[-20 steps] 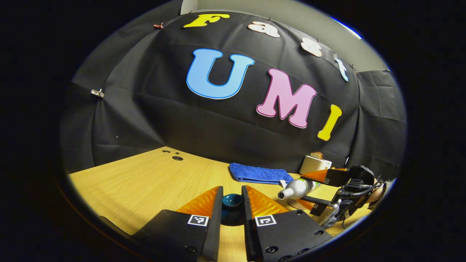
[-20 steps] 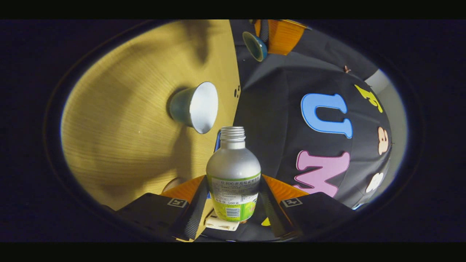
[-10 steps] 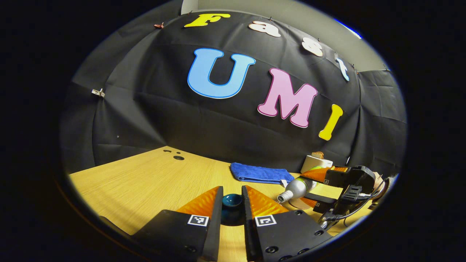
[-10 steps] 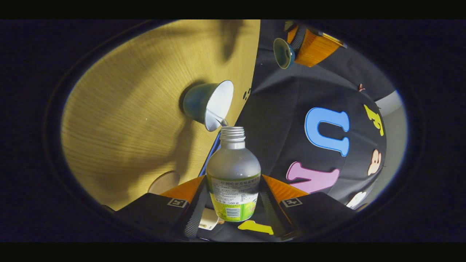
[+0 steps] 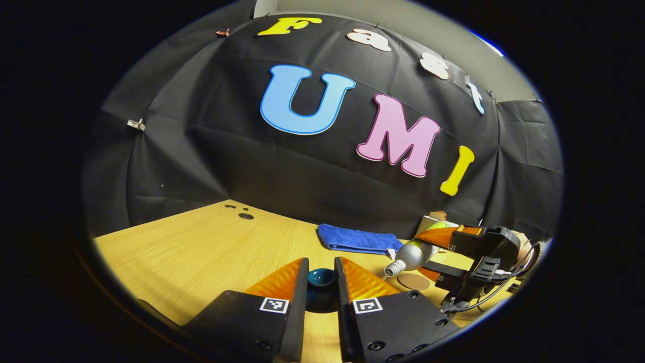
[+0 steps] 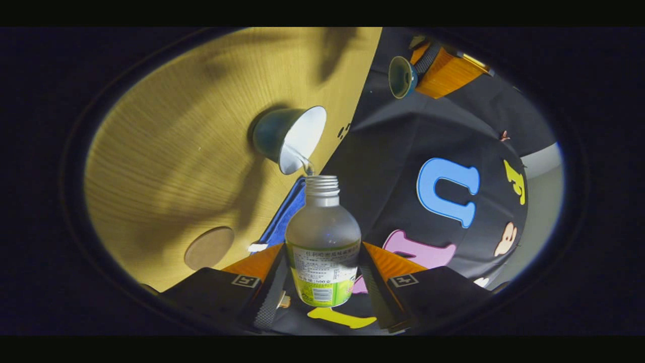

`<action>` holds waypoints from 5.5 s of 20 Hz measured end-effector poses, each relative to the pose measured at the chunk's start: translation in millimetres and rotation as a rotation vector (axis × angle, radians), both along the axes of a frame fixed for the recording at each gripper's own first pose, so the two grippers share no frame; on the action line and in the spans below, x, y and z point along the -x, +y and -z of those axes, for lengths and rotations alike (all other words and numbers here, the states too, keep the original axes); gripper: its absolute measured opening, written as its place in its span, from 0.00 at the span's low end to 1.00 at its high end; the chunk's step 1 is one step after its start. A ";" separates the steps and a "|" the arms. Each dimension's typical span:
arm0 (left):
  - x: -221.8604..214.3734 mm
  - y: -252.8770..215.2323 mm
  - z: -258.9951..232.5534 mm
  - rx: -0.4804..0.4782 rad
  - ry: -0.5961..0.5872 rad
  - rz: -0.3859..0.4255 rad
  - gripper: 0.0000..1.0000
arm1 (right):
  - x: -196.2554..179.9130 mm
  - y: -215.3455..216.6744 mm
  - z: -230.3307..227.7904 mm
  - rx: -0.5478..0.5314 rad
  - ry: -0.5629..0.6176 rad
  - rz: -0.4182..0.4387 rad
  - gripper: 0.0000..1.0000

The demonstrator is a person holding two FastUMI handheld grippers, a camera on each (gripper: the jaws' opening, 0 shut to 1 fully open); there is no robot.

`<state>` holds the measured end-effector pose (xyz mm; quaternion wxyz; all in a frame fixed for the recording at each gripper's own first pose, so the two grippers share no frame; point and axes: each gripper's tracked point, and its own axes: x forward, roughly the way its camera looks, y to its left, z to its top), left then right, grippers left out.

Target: Open the teacup lid with one hand, grasp the water bottle and pour water into the teacup with the other hand; after pouring, place the water bottle on the coaster and then close the teacup lid.

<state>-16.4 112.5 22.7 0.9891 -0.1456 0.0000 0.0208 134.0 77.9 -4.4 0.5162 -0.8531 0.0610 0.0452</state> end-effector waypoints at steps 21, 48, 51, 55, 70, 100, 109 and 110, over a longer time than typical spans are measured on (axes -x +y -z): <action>-0.3 7.0 4.2 0.021 0.007 -0.002 0.32 | -3.4 39.9 -41.8 0.389 -0.091 -0.175 0.77; 3.1 11.8 1.8 0.023 -0.002 -0.018 0.32 | 35.7 36.6 20.6 -1.014 0.229 0.085 0.78; 3.7 11.2 0.4 0.016 -0.002 -0.016 0.32 | 43.3 47.0 8.0 -1.386 0.239 0.069 0.78; 3.9 11.7 -0.8 0.002 -0.001 -0.028 0.32 | 43.7 51.0 -3.9 -1.715 0.170 -0.005 0.78; -1.5 8.1 7.0 0.001 0.016 -0.014 0.32 | 43.2 43.9 -5.2 -2.123 0.127 0.070 0.78; -11.4 -63.1 -5.1 -0.073 -0.008 0.083 0.32 | 90.6 21.7 3.6 -2.141 0.142 0.110 0.89; -82.9 -96.0 28.8 -0.199 0.136 0.157 0.32 | 164.4 44.8 -26.2 -2.130 0.088 0.025 0.92; -87.8 -94.5 33.9 -0.216 0.151 0.147 0.32 | 171.3 49.3 -30.7 -2.104 0.088 0.005 0.92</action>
